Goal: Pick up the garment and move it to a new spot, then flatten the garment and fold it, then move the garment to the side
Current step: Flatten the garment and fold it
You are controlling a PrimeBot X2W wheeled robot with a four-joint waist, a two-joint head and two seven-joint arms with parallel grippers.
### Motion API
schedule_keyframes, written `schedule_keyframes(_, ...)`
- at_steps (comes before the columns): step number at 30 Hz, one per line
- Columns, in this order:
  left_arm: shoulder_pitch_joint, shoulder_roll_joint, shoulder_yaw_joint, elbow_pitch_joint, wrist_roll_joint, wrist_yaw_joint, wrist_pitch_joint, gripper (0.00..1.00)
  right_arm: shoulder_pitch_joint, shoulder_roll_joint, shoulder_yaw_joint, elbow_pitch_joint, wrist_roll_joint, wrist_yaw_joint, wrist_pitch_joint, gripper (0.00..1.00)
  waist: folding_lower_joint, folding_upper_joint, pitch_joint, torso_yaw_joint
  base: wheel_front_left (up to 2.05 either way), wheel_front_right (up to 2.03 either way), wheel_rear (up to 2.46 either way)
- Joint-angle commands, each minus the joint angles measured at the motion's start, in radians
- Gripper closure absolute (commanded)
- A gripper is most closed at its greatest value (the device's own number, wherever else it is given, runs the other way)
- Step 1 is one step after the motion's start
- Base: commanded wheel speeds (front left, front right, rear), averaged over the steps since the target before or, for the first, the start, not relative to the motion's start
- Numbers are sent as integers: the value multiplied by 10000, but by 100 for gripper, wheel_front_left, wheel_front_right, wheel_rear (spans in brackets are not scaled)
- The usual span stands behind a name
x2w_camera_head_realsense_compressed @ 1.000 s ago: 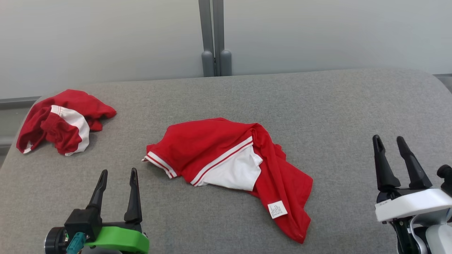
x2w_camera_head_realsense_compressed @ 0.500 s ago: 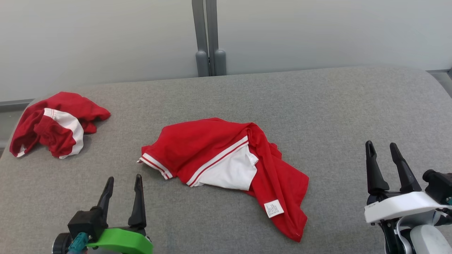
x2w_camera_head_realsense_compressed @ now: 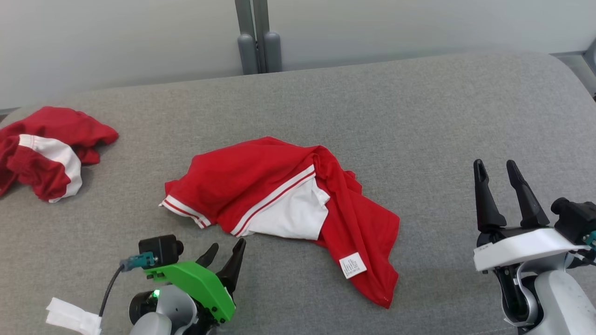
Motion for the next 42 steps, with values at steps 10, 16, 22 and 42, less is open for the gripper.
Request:
schedule_keyframes(10,-1525,172,245,1983,-972,-36,698,0,-402,87,83,231,-87,4,-121,0,0,-1,902,-857,0,0,0)
schedule_keyframes(16,-1998,288,-9,2447,-1308,-43,595,38,-483,133,89,324,-70,4,-159,0,0,-1,974,-904,0,0,0)
schedule_keyframes(22,-1855,574,-589,1994,-1589,-48,341,100,-313,174,-14,468,-52,4,-180,0,0,-1,755,-610,0,0,0)
schedule_keyframes(42,723,2733,-851,-2428,-2394,648,1999,100,-63,-15,150,901,191,4,-50,0,0,-1,256,961,0,0,0)
